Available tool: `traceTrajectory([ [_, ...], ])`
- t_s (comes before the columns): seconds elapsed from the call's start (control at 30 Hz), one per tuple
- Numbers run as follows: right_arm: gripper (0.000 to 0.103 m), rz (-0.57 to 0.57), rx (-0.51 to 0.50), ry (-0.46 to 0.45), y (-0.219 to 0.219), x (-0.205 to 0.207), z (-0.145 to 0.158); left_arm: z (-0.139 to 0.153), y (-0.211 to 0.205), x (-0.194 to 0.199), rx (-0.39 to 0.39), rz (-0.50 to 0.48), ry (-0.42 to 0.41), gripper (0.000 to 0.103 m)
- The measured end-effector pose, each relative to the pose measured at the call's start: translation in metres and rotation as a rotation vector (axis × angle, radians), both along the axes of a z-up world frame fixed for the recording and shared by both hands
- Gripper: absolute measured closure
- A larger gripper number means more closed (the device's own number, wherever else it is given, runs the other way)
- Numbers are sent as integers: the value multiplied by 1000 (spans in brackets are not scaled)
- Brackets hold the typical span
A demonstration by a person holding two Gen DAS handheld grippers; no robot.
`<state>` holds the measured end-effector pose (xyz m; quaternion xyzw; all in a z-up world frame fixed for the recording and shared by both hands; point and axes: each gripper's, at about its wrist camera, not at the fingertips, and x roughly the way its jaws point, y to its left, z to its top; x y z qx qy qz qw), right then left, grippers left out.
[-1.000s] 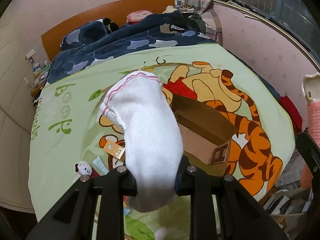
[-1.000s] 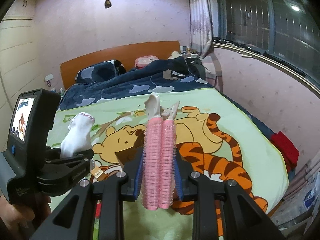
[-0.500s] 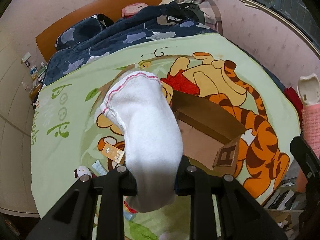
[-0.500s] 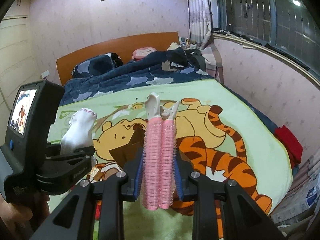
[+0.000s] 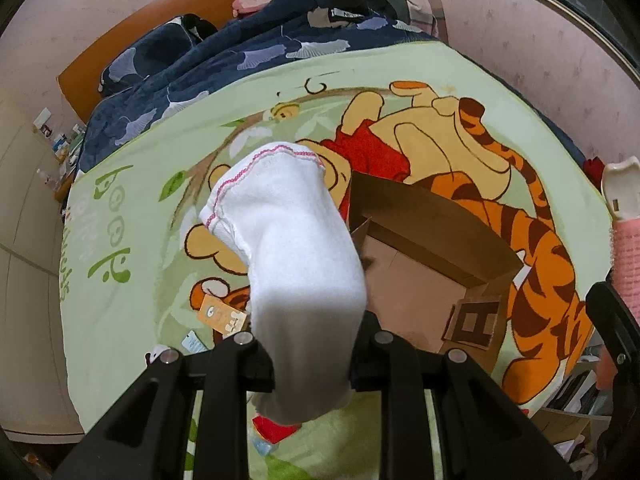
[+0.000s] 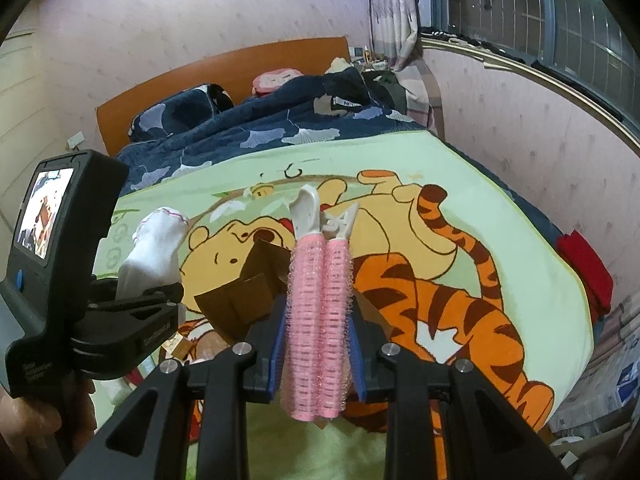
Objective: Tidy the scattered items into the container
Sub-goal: 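Lift and carry the sock and hair roller over the cardboard box, then open both grippers to drop the sock and roller into the box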
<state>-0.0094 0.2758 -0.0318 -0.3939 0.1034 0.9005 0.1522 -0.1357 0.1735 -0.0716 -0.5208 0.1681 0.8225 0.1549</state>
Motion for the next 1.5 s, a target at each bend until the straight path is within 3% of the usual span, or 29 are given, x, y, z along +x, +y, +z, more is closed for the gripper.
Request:
traceTrajectory([
  [1.03, 76, -7, -24, -79, 8, -29, -31, -33, 32, -30, -82, -88, -2, 77],
  [1.13, 76, -11, -20, -91, 10, -32, -34, -34, 38, -29, -108, -117, 15, 64],
  [1.2, 72, -6, -10, -112, 10, -37, -38, -34, 44, -28, -116, -146, 25, 35],
  [1.23, 70, -4, -4, -125, 9, -39, -40, -34, 45, -27, -115, -158, 34, 28],
  [1.27, 60, -2, -4, -129, 9, -40, -42, -32, 46, -26, -115, -167, 47, 18],
  [1.3, 54, -3, -2, -128, 9, -40, -42, -30, 47, -24, -118, -177, 68, 17],
  [1.4, 50, -13, 14, -113, 9, -38, -41, -28, 47, -24, -118, -189, 72, 15],
  [1.5, 49, -22, 4, -111, 11, -37, -40, -28, 45, -24, -112, -188, 60, 15],
])
